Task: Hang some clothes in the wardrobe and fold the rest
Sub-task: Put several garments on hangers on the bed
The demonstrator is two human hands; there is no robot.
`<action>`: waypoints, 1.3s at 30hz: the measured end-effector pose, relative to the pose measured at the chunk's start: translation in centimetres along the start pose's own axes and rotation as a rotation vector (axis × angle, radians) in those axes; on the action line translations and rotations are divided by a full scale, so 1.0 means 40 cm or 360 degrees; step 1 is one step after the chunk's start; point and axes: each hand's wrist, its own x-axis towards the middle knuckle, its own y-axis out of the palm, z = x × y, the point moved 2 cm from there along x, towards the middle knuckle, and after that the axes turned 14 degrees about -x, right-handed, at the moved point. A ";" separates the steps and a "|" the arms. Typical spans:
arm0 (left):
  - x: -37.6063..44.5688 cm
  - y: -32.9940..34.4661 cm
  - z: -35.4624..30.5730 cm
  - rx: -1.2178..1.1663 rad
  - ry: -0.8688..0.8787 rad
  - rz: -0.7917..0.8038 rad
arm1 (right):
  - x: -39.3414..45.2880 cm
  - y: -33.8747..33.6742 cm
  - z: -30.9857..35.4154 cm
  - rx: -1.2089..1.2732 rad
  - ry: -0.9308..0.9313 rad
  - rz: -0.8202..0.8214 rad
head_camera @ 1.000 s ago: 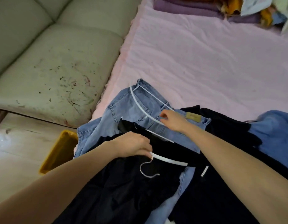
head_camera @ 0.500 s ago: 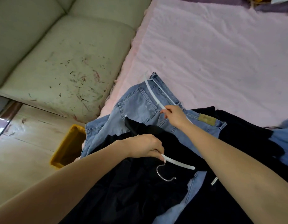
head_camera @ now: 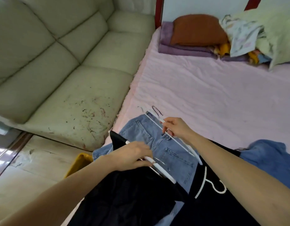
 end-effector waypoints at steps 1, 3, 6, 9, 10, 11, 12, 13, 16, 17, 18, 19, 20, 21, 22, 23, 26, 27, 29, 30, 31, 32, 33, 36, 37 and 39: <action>-0.015 -0.033 -0.029 0.0071 0.0030 -0.0059 | -0.037 -0.028 0.032 0.0042 -0.0020 -0.0017; -0.041 -0.095 -0.080 0.0115 0.0049 -0.0204 | -0.103 -0.081 0.087 0.0131 -0.0047 -0.0032; -0.079 -0.172 -0.164 0.0122 0.0045 -0.0432 | -0.201 -0.133 0.160 0.0171 -0.0144 -0.0011; -0.110 -0.226 -0.238 0.0143 0.0079 -0.0510 | -0.277 -0.169 0.224 0.0156 -0.0229 -0.0027; -0.122 -0.236 -0.267 0.0175 0.0098 -0.0518 | -0.306 -0.179 0.245 0.0150 -0.0259 -0.0046; -0.130 -0.241 -0.285 0.0191 0.0089 -0.0488 | -0.329 -0.185 0.260 0.0140 -0.0268 -0.0062; -0.129 -0.244 -0.282 0.0196 0.0058 -0.0474 | -0.329 -0.186 0.262 0.0139 -0.0259 -0.0066; -0.133 -0.248 -0.296 0.0204 0.0043 -0.0458 | -0.347 -0.189 0.267 0.0119 -0.0249 -0.0085; -0.128 -0.273 -0.312 0.0186 -0.0047 -0.0497 | -0.366 -0.180 0.260 0.0098 -0.0200 -0.0126; -0.125 -0.281 -0.321 0.0235 -0.0107 -0.0490 | -0.376 -0.177 0.251 0.0084 -0.0175 -0.0150; -0.117 -0.288 -0.327 0.0294 -0.0161 -0.0463 | -0.385 -0.174 0.240 0.0074 -0.0141 -0.0193; -0.107 -0.286 -0.330 0.0323 -0.0230 -0.0400 | -0.398 -0.170 0.221 0.0062 -0.0109 -0.0244; -0.095 -0.286 -0.333 0.0325 -0.0289 -0.0354 | -0.404 -0.171 0.206 0.0029 -0.0082 -0.0307; -0.082 -0.276 -0.338 0.0311 -0.0318 -0.0307 | -0.415 -0.169 0.179 -0.0002 -0.0040 -0.0409; -0.068 -0.267 -0.335 0.0290 -0.0335 -0.0298 | -0.422 -0.173 0.151 -0.0057 0.0001 -0.0524; -0.055 -0.258 -0.331 0.0274 -0.0349 -0.0309 | -0.432 -0.180 0.124 -0.0129 0.0056 -0.0644; -0.019 -0.226 -0.302 0.0231 -0.0478 -0.0352 | -0.482 -0.204 0.032 -0.0381 0.0301 -0.0939; -0.009 -0.220 -0.289 0.0154 -0.0543 -0.0365 | -0.499 -0.211 0.011 -0.0458 0.0381 -0.1019; 0.016 -0.187 -0.279 -0.0372 -0.0708 -0.0397 | -0.546 -0.218 -0.045 -0.0627 0.0547 -0.1123; 0.027 -0.172 -0.285 -0.0757 -0.0834 -0.0415 | -0.566 -0.224 -0.068 -0.0758 0.0629 -0.1168; 0.039 -0.150 -0.295 -0.1125 -0.0966 -0.0392 | -0.590 -0.231 -0.094 -0.0929 0.0722 -0.1200; 0.049 -0.134 -0.307 -0.1406 -0.1060 -0.0377 | -0.608 -0.242 -0.113 -0.1099 0.0792 -0.1219; 0.060 -0.121 -0.318 -0.1603 -0.1112 -0.0387 | -0.627 -0.254 -0.132 -0.1261 0.0838 -0.1208; 0.095 -0.107 -0.324 -0.1992 -0.1206 -0.0609 | -0.675 -0.291 -0.178 -0.1654 0.0882 -0.1061; 0.107 -0.108 -0.316 -0.2026 -0.1223 -0.0696 | -0.688 -0.301 -0.187 -0.1682 0.0887 -0.1002; 0.121 -0.108 -0.299 -0.2007 -0.1245 -0.0837 | -0.698 -0.309 -0.202 -0.1636 0.0879 -0.0848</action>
